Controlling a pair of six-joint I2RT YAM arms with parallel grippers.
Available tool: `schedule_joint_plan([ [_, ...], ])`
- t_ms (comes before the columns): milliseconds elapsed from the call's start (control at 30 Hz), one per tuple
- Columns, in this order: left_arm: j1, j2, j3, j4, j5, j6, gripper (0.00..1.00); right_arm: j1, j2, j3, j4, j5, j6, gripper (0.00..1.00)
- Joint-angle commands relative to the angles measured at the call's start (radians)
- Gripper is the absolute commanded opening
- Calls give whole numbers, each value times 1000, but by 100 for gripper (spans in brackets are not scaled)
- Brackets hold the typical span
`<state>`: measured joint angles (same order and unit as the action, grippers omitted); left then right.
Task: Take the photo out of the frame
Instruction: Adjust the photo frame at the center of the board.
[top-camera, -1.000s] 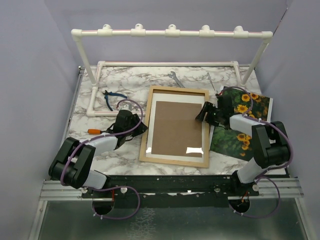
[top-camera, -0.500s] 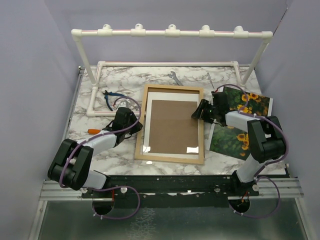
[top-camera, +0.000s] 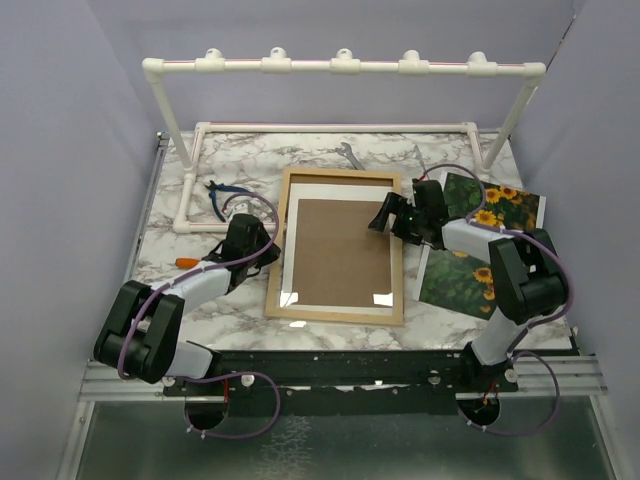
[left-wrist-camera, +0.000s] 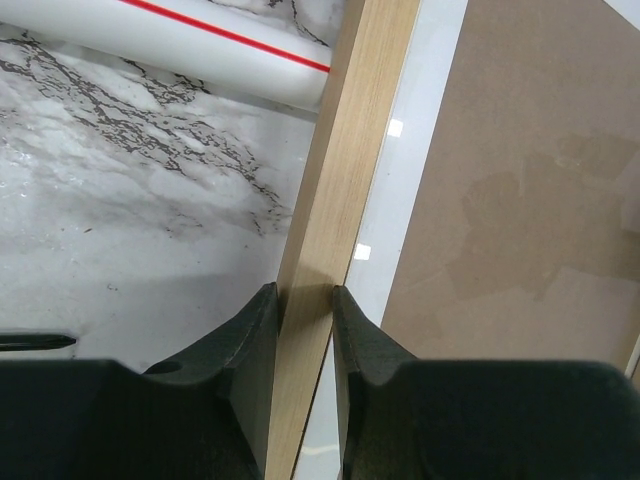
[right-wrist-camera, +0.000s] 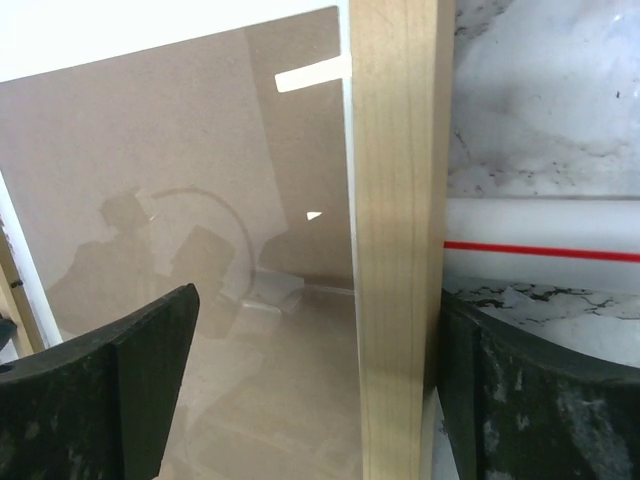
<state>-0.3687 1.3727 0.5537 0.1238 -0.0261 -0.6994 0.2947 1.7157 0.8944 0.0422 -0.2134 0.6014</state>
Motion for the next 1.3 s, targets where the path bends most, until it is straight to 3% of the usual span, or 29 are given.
schedule_joint_plan([
  [0,-4,-16,-16,-11,56,-13,27,11,-44,32,-39,78,-24,99],
  [300,-6,20,-37,46,145,-11,29,8,-103,19,-93,131,-65,100],
  [633,-6,-7,-32,-2,95,-8,32,4,-139,9,-112,138,-91,100],
  [767,-6,-66,-10,-86,-12,-2,42,4,-146,2,-117,125,-89,100],
  [900,-6,-148,1,-142,-58,5,67,4,-145,-8,-112,96,-79,100],
  [1067,-6,-251,6,-189,-101,8,77,4,-208,-34,-106,192,-85,100],
  [1100,-6,-275,2,-190,-105,10,91,4,-234,-42,-101,207,-93,100],
  [1133,-7,-301,-3,-190,-111,12,98,4,-263,-50,-97,240,-101,100],
  [1267,-11,-397,-26,-183,-141,16,99,4,-409,-93,-81,337,-151,100],
])
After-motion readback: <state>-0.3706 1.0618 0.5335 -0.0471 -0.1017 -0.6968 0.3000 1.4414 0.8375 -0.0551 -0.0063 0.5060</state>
